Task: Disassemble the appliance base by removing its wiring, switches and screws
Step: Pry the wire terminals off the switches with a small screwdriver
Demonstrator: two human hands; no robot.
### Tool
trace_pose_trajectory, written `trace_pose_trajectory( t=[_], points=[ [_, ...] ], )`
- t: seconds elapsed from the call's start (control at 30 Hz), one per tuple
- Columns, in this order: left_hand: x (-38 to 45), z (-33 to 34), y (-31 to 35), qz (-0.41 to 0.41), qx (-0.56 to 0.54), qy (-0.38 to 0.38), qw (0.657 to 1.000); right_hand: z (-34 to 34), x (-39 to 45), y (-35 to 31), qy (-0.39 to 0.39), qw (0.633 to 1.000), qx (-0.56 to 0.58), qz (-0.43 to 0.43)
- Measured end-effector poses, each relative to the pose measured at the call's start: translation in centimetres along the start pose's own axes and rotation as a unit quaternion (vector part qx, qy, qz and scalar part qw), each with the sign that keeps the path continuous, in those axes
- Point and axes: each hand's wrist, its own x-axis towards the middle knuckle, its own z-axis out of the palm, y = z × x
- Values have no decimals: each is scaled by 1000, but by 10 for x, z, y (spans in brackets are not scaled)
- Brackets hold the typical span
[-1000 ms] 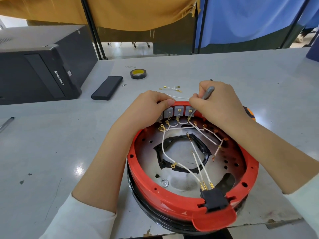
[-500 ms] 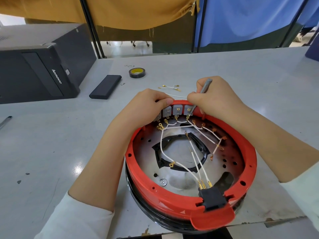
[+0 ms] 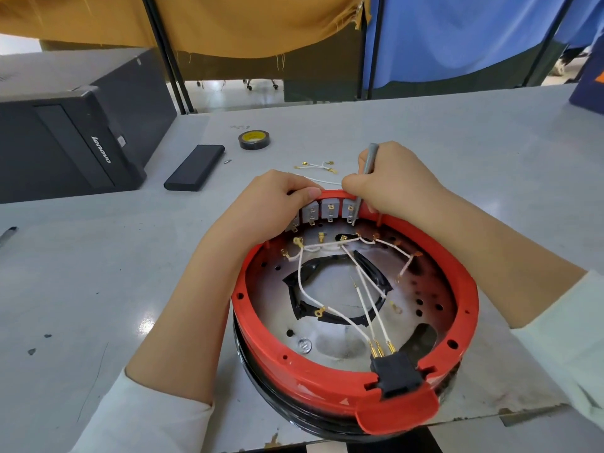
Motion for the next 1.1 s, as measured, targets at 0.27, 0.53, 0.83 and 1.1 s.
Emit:
trace_pose_trajectory(
  t=[0.27,0.53,0.83,1.1],
  points=[
    [-2,-1,0,6,-12,-5,1000,3,-9,6,117,986,111,-46],
    [-1,0,-1,10,-9,-4,1000,-25,-35,-3,-114,980,122,-111],
    [-3,-1,2,0,-20,-7,1000,-18,-61,-6,-203,956,-171,-122],
    [-3,0,2,1,-18,-3,1000,5,-71,-7,-102,956,-241,-133]
  ],
)
